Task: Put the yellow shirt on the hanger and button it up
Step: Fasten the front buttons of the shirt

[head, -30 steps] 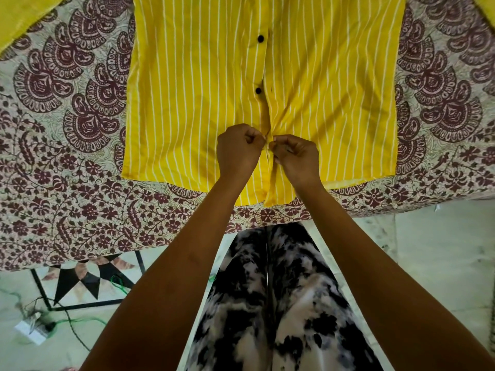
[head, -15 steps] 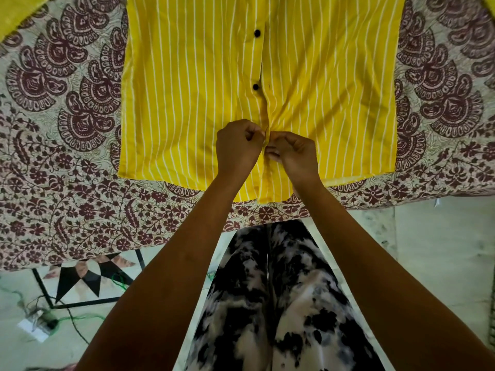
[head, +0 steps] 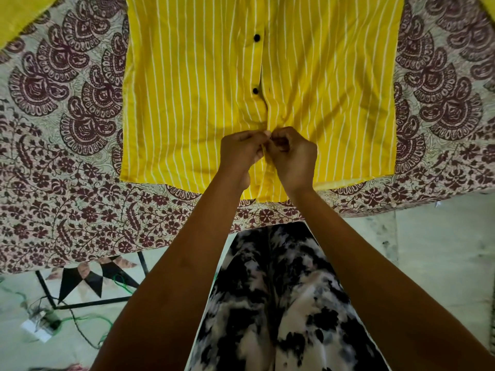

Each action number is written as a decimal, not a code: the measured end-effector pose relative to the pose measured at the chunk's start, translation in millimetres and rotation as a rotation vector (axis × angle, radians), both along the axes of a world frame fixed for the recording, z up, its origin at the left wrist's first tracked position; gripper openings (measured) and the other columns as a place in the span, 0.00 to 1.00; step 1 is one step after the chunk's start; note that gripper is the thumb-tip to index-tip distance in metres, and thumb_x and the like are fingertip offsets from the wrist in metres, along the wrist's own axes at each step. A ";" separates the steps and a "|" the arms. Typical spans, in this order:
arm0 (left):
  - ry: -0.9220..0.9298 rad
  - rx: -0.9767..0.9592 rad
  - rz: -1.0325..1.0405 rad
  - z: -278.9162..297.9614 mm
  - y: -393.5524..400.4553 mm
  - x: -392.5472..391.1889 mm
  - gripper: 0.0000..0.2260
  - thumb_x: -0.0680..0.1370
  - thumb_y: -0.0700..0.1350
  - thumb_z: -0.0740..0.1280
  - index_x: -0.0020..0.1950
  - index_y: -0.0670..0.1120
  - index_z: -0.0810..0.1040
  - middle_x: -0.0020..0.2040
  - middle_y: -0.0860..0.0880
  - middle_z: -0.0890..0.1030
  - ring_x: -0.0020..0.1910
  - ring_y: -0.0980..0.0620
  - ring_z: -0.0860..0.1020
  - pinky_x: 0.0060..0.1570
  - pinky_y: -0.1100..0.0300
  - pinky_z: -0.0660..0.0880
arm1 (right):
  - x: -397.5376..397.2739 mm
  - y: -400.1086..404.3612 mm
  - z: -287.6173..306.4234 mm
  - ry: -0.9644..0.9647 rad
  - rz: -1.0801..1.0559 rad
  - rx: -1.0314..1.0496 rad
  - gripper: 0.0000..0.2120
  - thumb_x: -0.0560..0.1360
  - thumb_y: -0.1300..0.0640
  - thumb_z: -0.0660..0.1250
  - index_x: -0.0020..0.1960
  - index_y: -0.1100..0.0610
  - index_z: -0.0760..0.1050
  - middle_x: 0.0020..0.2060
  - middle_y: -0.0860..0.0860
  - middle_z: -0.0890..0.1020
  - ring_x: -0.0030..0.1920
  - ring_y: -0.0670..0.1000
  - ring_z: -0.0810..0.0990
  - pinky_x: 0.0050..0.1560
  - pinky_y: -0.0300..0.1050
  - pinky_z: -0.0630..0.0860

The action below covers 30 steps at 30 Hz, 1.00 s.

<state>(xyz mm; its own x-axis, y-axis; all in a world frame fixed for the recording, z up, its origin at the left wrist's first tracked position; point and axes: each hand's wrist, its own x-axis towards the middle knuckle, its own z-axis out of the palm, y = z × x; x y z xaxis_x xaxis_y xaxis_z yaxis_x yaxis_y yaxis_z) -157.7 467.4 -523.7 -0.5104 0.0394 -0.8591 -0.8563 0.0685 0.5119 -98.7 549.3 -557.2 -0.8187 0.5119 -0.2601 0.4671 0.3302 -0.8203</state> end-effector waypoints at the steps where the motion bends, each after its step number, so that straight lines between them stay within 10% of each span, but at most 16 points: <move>1: -0.017 0.009 0.027 -1.4 0.2 -0.9 0.06 0.73 0.35 0.68 0.38 0.43 0.79 0.34 0.47 0.81 0.39 0.50 0.79 0.40 0.64 0.77 | 1.1 -3.7 0.6 0.013 -0.014 0.036 0.06 0.72 0.61 0.69 0.45 0.64 0.79 0.36 0.56 0.84 0.36 0.43 0.80 0.36 0.22 0.67; 12: -0.027 -0.159 -0.080 -22.9 2.7 -11.9 0.11 0.76 0.37 0.64 0.35 0.47 0.75 0.29 0.48 0.75 0.29 0.53 0.71 0.35 0.60 0.70 | -3.4 -19.5 -0.5 0.036 -0.111 -0.023 0.05 0.73 0.64 0.66 0.46 0.63 0.81 0.37 0.57 0.84 0.35 0.50 0.81 0.36 0.41 0.74; 21: 0.245 -0.422 -0.253 -29.6 4.6 -8.3 0.05 0.74 0.38 0.64 0.43 0.44 0.79 0.44 0.41 0.82 0.46 0.41 0.80 0.49 0.47 0.77 | -10.1 -20.3 1.2 0.026 -0.117 -0.030 0.07 0.73 0.63 0.66 0.47 0.64 0.81 0.36 0.56 0.84 0.37 0.40 0.78 0.36 0.22 0.68; 30: 0.231 -0.265 -0.151 -27.9 -6.2 3.1 0.04 0.76 0.42 0.66 0.45 0.42 0.79 0.38 0.41 0.80 0.40 0.46 0.78 0.47 0.48 0.76 | -24.1 6.7 4.3 -0.281 -0.237 -0.750 0.10 0.75 0.65 0.64 0.37 0.56 0.78 0.24 0.45 0.81 0.29 0.41 0.79 0.33 0.32 0.74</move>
